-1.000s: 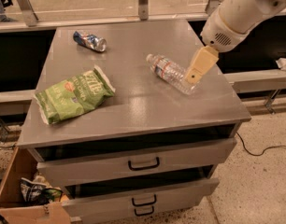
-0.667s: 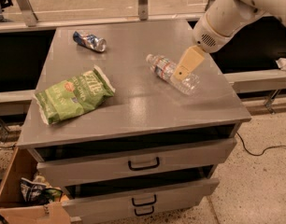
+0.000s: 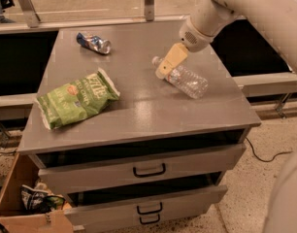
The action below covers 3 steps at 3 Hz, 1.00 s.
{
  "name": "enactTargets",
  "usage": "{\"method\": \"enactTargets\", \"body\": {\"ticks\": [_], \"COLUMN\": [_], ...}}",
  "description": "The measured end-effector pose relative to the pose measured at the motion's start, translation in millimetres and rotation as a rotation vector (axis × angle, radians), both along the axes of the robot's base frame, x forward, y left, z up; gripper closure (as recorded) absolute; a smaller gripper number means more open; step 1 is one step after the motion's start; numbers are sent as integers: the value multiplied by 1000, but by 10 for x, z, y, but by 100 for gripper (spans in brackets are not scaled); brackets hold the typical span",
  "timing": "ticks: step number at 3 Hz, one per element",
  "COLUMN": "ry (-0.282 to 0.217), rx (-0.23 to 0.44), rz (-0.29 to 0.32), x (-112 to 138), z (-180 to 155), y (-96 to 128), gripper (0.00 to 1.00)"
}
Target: Place water bottle upright
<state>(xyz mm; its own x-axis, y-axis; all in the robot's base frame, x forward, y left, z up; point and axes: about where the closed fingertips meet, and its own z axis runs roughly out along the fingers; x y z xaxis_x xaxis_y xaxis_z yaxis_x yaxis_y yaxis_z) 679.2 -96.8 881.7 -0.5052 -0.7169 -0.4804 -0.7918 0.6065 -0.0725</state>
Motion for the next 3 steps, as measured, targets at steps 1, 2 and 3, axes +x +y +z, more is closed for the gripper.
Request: {"method": "enactTargets", "body": {"ticks": [1,2,3], "ry": [72,96,111], "rx": [0,-51,-118], "rz": [-47,-78,-109], "x": [119,191,226], "z": [-153,-259,-355], "y": [174,299,322], "gripper": [0,0,0]}}
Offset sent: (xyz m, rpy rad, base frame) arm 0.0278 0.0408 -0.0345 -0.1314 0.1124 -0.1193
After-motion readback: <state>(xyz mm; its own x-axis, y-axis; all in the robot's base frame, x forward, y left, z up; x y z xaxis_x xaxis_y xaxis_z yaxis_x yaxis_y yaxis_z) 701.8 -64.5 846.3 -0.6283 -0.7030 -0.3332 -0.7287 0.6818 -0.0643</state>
